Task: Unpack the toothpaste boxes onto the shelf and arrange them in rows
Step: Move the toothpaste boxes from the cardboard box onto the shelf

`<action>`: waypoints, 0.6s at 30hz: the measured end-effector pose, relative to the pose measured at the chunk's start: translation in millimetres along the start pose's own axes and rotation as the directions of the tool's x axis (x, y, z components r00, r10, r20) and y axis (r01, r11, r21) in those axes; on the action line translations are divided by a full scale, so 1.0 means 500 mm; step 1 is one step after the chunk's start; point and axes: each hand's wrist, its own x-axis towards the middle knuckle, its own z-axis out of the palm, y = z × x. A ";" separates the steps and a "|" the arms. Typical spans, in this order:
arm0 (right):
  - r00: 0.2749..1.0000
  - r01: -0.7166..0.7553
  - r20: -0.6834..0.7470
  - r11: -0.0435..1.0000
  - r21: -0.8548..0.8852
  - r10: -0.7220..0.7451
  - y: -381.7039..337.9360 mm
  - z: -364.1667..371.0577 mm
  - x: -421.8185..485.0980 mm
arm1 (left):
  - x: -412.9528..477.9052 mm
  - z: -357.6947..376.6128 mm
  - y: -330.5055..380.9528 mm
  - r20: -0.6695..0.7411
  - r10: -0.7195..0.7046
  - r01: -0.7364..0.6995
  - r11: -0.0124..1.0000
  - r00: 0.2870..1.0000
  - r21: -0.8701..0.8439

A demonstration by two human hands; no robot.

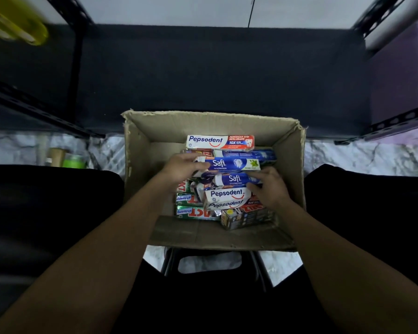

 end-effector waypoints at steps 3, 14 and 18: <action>0.999 -0.026 -0.033 0.999 -0.023 0.025 -0.014 0.009 -0.003 | -0.018 -0.041 -0.003 -0.038 -0.011 0.007 0.996 0.999 -0.093; 0.998 -0.052 0.018 0.998 -0.034 0.053 -0.052 0.010 0.017 | -0.088 -0.115 -0.020 -0.151 0.072 -0.109 0.961 0.986 -0.254; 0.998 0.014 0.065 0.976 -0.218 0.000 -0.049 0.008 0.032 | -0.097 -0.155 -0.017 -0.208 0.108 -0.153 0.965 0.972 -0.213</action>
